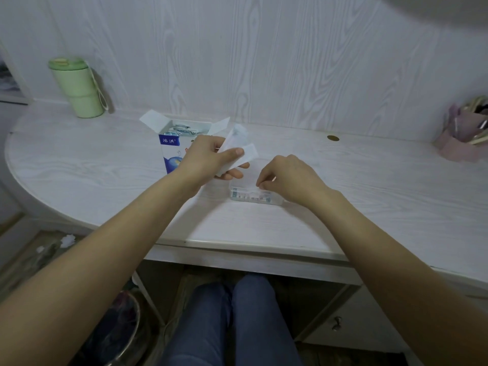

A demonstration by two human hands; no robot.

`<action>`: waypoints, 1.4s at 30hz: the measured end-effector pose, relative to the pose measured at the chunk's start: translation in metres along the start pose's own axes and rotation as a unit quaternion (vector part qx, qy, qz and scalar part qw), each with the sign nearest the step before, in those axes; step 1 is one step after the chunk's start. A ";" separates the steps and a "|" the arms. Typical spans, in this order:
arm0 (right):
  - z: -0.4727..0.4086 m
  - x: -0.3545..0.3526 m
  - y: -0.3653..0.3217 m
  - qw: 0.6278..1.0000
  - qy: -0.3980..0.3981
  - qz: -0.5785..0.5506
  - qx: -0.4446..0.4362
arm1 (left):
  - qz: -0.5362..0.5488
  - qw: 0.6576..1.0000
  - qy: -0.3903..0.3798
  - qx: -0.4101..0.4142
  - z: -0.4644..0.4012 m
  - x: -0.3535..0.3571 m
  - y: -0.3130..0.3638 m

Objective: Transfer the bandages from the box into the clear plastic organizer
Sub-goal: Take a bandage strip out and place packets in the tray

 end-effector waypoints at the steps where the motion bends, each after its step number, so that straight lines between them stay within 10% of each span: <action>1: 0.000 0.000 0.001 1.000 -0.008 0.001 -0.001 | -0.001 1.000 0.002 -0.001 0.000 0.000 0.000; 10: -0.004 0.003 0.006 0.999 -0.053 0.000 -0.009 | -0.014 1.000 0.002 -0.016 -0.002 0.000 -0.002; 18: 0.002 -0.018 0.002 0.907 0.076 -0.415 0.017 | -0.041 0.997 -0.058 0.003 0.004 0.010 0.004; 42: 0.006 -0.013 0.010 0.853 0.126 -0.501 0.076 | 0.031 0.997 -0.034 -0.053 0.004 -0.003 -0.002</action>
Point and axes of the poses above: each hand's wrist, its own z-axis away from the middle knuckle, its own x-axis out of the palm, y = z × x, the point moved 5 cm from there along -z, towards the middle knuckle
